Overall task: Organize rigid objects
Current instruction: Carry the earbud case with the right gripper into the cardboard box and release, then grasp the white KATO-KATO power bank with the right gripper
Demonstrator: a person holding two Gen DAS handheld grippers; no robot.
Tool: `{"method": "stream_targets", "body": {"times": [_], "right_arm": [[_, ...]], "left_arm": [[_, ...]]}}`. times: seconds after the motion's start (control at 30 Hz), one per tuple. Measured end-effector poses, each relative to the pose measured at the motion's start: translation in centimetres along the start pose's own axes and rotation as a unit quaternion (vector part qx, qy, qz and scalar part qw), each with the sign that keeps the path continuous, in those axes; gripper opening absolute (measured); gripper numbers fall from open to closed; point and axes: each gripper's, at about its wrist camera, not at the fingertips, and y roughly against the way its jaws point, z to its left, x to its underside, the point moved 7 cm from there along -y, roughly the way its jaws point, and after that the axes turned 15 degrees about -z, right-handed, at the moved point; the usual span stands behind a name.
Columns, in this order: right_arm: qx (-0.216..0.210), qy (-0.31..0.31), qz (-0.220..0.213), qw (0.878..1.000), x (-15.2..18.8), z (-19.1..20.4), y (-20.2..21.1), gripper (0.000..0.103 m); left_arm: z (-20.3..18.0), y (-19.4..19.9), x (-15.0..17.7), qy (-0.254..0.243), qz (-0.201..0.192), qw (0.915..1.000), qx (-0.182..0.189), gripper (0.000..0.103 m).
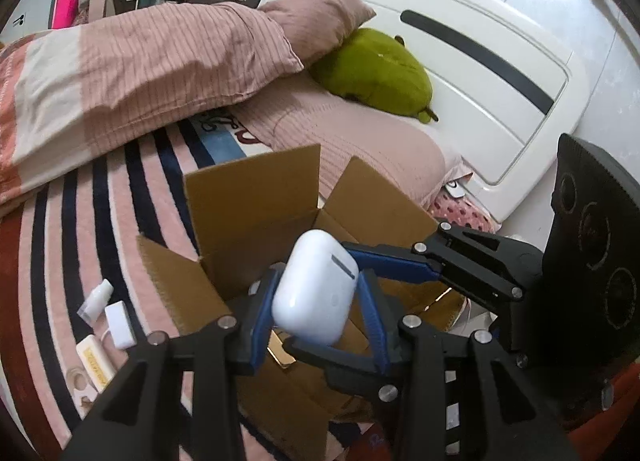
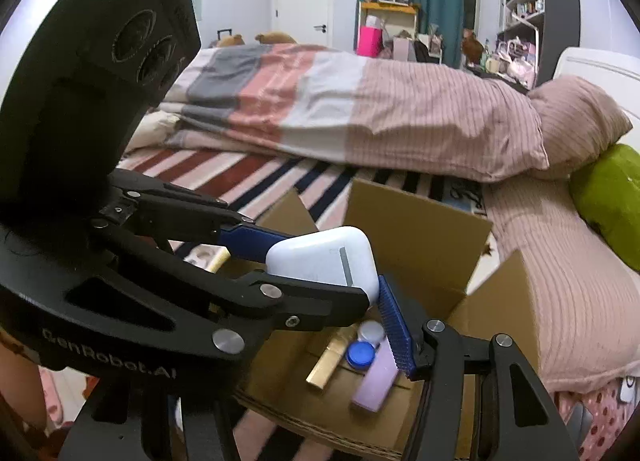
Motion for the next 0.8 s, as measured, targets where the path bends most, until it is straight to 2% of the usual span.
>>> {"method": "stream_targets", "body": {"times": [0.1,0.13,0.17,0.23,0.27,0.3,0.37,0.8], "right_arm": [[0.001,-0.008,0.006,1.000,0.5,-0.6,0.2,0.051],[0.001,-0.010,0.008,1.000,0.6,-0.6,0.2,0.051],[0.005,-0.012,0.012,1.000,0.8,-0.7,0.1,0.052],[0.014,-0.011,0.017,1.000,0.9,-0.9,0.0,0.054],[0.016,-0.010,0.017,1.000,0.9,-0.9,0.1,0.061],[0.018,-0.010,0.016,1.000,0.9,-1.0,0.1,0.067],[0.018,-0.012,0.014,1.000,0.8,-1.1,0.4,0.070],[0.016,-0.008,0.024,1.000,0.0,1.1,0.8,0.070]], "left_arm": [[-0.2,-0.5,0.1,-0.001,0.005,1.0000,-0.007,0.039],[-0.2,-0.6,0.2,-0.003,0.007,0.9999,-0.013,0.046],[-0.2,-0.6,0.2,-0.008,0.006,0.9997,-0.021,0.058],[-0.1,-0.2,0.0,-0.016,-0.004,0.9992,-0.035,0.072],[-0.1,0.1,-0.1,-0.017,-0.008,0.9991,-0.037,0.075],[-0.1,0.4,-0.3,-0.016,-0.012,0.9991,-0.037,0.075],[0.1,0.9,-0.4,-0.016,-0.017,0.9988,-0.042,0.079],[2.9,6.7,-0.7,-0.004,-0.064,0.9950,-0.076,0.080]]}}
